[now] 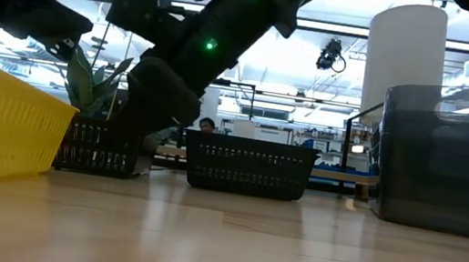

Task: Stack baskets on shelf by color
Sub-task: Stack the black bin on the stacked black bins

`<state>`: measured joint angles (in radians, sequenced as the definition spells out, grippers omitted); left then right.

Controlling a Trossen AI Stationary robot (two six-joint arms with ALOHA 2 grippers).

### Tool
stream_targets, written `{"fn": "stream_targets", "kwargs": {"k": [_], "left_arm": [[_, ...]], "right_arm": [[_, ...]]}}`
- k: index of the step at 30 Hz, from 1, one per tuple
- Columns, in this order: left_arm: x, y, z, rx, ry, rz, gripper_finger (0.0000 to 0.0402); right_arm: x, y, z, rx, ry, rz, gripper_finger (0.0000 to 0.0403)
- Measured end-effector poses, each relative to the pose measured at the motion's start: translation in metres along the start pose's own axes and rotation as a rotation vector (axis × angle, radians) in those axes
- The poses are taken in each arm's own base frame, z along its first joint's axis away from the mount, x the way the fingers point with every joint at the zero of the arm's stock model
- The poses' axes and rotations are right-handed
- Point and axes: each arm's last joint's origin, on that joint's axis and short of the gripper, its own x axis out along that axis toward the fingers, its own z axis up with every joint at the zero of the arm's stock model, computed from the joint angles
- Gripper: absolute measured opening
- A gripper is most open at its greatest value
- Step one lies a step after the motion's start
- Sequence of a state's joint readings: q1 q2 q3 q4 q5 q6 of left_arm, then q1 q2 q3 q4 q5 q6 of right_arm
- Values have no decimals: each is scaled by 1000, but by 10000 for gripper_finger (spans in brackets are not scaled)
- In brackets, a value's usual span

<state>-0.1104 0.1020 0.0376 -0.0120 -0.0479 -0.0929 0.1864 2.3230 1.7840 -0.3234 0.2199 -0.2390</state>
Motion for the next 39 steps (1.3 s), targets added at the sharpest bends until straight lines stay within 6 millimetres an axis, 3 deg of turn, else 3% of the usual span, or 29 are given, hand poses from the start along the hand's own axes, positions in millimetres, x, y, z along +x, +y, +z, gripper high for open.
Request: {"fn": "stream_targets", "kwargs": {"k": [12, 18, 26, 32, 39], "left_arm": [[0, 0, 0, 0, 2, 0, 29], [0, 0, 0, 0, 2, 0, 37], [0, 0, 0, 0, 2, 0, 33], [0, 0, 0, 0, 2, 0, 28], [0, 0, 0, 0, 2, -1, 36]], "right_arm": [[-4, 3, -1, -50, 38, -7, 13], [-20, 5, 2, -69, 76, -23, 23], [-78, 0, 27, -45, 13, -91, 10], [-131, -5, 36, 49, -12, -21, 18], [-179, -17, 36, 368, 2, 64, 15]]}}
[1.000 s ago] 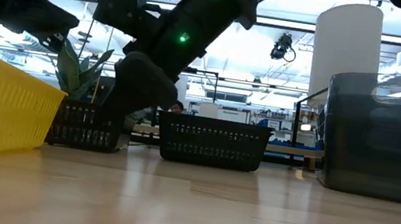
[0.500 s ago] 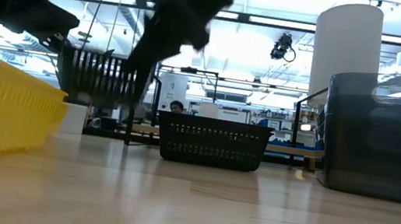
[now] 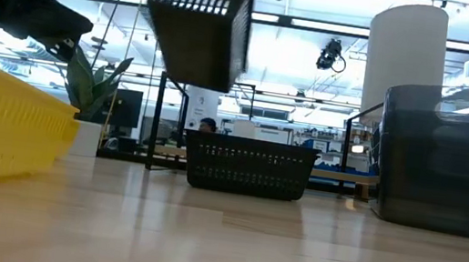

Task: Stack baskets on shelf by color
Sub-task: Stack the black bin on the stacked black bins

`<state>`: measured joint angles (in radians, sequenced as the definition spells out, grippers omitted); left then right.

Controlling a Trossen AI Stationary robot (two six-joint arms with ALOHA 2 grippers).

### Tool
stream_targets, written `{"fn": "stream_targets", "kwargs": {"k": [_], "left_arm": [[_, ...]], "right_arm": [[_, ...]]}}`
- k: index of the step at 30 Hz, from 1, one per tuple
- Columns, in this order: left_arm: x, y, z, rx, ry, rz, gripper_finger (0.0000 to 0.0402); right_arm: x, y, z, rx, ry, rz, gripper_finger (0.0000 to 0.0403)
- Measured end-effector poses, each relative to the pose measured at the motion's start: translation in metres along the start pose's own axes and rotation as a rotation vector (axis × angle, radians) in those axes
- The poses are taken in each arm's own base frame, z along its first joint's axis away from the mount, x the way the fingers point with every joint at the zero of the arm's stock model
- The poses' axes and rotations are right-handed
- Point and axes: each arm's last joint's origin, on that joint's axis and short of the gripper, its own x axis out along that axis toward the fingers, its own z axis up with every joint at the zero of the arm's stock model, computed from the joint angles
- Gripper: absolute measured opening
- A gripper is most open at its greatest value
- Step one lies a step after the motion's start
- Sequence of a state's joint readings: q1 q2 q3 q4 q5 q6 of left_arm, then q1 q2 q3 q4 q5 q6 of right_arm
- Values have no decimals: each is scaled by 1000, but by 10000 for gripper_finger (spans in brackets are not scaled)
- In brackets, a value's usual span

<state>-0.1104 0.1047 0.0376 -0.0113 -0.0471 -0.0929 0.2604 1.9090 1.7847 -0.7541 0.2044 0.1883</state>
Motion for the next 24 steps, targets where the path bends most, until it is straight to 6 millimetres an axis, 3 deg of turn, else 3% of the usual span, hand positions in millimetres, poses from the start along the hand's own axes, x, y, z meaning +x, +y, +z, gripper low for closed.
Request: {"fn": "stream_targets", "kwargs": {"k": [7, 12, 19, 24], "left_arm": [[0, 0, 0, 0, 0, 0, 28], [0, 0, 0, 0, 0, 0, 26], [0, 0, 0, 0, 0, 0, 35], [0, 0, 0, 0, 2, 1, 34]], "right_arm": [[-26, -2, 2, 269, -8, 46, 19], [-28, -4, 1, 421, 7, 42, 17], [-4, -9, -8, 680, 35, -142, 15], [11, -6, -15, 706, 59, -224, 15]]}}
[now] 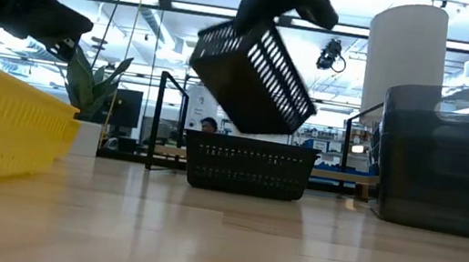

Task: Stack baskets on shelf by color
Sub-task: Stack the black bin on the stacked black bins

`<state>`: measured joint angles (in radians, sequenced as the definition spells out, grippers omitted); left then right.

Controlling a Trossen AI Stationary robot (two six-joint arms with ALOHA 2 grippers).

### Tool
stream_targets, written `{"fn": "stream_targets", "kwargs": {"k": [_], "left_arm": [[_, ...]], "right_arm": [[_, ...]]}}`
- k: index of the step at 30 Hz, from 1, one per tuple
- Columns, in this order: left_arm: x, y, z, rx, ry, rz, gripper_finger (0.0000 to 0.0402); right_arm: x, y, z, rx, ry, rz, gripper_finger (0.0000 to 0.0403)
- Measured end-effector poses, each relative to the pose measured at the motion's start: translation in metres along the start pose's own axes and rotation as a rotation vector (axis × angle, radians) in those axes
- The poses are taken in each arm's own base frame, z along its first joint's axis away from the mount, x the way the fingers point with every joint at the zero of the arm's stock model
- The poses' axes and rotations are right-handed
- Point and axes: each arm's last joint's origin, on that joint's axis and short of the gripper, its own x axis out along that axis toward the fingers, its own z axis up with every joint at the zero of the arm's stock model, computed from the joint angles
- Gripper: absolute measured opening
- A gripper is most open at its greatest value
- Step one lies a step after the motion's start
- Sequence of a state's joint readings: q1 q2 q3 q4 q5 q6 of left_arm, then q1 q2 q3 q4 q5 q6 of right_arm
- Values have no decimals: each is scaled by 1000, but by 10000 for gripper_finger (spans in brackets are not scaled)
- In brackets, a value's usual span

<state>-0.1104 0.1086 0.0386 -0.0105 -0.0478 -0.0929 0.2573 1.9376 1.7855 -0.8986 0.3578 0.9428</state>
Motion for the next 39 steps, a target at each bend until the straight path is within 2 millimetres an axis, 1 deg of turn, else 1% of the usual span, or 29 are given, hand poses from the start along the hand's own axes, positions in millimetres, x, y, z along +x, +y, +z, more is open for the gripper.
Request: {"fn": "stream_targets", "kwargs": {"k": [3, 10, 15, 20, 23, 28, 33, 35, 39], "left_arm": [[0, 0, 0, 0, 5, 0, 29], [1, 0, -1, 1, 16, 1, 34], [1, 0, -2, 1, 22, 1, 38], [1, 0, -2, 1, 20, 2, 33], [1, 0, -2, 1, 20, 1, 30], [2, 0, -2, 1, 22, 2, 29], [2, 0, -2, 1, 25, 2, 36], [2, 0, -2, 1, 24, 2, 36], [2, 0, -2, 1, 24, 2, 31]], "right_arm": [[10, 2, -5, 11, -7, -36, 14], [24, 3, -13, 85, -17, -94, 14], [28, -1, -17, 132, -15, -164, 14], [34, -8, -21, 151, -1, -250, 14], [45, -10, -23, 150, 15, -282, 14], [68, -17, -24, 93, 59, -333, 18], [90, -20, -24, -28, 150, -310, 35], [96, -20, -23, -75, 174, -286, 45], [98, -23, -17, -126, 212, -243, 71]]}}
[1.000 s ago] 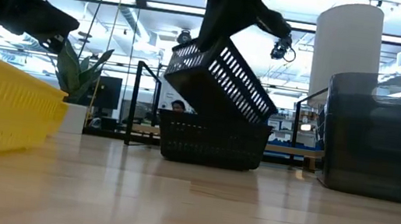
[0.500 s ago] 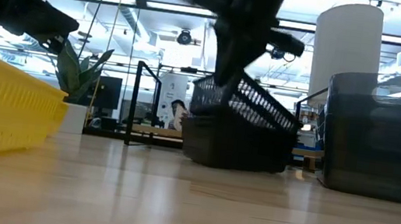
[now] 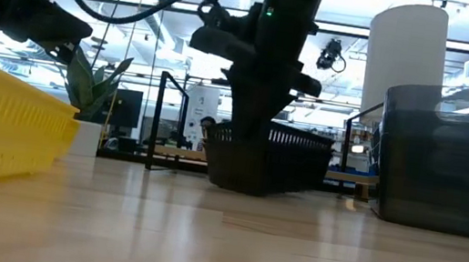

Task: Stack baskets on shelf by color
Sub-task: Stack the black bin on the stacked black bins, then put the stacked gray bins on the shelf

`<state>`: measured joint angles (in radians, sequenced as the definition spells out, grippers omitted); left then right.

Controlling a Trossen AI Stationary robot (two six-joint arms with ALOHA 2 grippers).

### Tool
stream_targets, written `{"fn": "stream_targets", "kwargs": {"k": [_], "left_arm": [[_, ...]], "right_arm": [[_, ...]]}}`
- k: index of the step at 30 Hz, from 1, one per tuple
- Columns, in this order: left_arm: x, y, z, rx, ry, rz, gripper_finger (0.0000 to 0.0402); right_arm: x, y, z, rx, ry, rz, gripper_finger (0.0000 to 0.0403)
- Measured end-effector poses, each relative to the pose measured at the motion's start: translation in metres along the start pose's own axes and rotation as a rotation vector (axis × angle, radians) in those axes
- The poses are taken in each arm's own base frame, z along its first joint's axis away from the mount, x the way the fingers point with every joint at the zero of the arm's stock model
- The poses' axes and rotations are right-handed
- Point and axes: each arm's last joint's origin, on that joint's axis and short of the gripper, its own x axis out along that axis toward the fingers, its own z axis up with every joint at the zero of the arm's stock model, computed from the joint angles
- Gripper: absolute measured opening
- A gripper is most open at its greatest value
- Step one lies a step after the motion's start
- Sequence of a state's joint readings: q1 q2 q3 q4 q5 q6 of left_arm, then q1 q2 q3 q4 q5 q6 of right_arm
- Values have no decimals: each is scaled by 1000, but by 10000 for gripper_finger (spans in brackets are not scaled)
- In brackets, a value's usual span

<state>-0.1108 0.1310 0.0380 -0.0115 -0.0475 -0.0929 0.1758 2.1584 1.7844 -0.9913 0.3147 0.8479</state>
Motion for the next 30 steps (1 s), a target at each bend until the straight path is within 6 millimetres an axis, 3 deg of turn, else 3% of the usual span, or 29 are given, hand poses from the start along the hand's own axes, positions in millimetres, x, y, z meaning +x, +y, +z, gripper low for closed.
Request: {"fn": "stream_targets", "kwargs": {"k": [11, 30], "left_arm": [[0, 0, 0, 0, 0, 0, 34], [0, 0, 0, 0, 0, 0, 32]], "right_arm": [[-26, -16, 10, -7, 22, 59, 133], [-32, 2, -10, -129, 45, 95, 169]]}}
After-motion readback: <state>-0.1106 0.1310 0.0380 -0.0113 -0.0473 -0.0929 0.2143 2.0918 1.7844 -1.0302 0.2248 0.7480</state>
